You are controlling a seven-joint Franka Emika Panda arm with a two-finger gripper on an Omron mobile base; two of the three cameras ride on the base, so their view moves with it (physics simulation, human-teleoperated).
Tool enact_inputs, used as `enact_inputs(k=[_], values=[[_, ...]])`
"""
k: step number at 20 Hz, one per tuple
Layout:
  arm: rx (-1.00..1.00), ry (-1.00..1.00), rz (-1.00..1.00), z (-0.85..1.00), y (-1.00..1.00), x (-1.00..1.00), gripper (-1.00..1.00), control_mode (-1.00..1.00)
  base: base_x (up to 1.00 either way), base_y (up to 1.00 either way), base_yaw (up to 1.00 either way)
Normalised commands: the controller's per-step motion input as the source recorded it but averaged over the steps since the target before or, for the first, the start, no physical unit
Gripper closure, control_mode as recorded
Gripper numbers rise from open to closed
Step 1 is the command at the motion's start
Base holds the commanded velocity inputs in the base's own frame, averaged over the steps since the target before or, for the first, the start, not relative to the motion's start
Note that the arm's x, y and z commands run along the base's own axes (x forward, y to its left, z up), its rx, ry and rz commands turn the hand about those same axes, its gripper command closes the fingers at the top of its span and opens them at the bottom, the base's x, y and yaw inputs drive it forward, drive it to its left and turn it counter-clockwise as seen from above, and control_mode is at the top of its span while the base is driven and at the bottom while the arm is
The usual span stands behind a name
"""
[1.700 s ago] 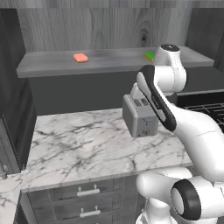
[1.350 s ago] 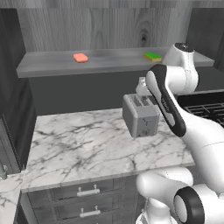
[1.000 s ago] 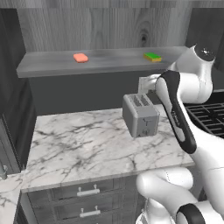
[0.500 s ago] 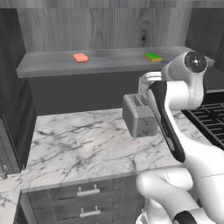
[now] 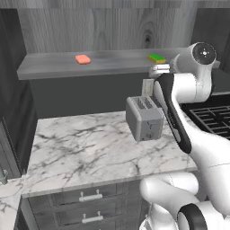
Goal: Locate and retrieve the bar soap and sponge from the cabinet. Place them next to the sink.
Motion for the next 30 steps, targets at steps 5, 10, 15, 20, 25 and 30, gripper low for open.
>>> enact_inputs(k=[5, 10, 15, 20, 25, 30], values=[[0.0, 0.01, -0.02, 0.43, -0.25, 0.15, -1.0, -1.0, 0.0, 0.0, 0.0], [0.0, 0.06, 0.0, 0.06, -0.22, 0.47, -1.0, -1.0, 0.0, 0.0, 0.0], [0.0, 0.16, 0.08, -0.03, -0.19, 0.67, -1.0, -1.0, 0.0, 0.0, 0.0], [0.0, 0.09, 0.07, 0.0, -0.16, 0.55, -1.0, -1.0, 0.0, 0.0, 0.0], [0.0, 0.01, 0.03, -0.05, -0.09, 0.52, -1.0, -1.0, 0.0, 0.0, 0.0], [0.0, 0.01, 0.01, -0.24, 0.02, 0.4, -1.0, -1.0, 0.0, 0.0, 0.0]])
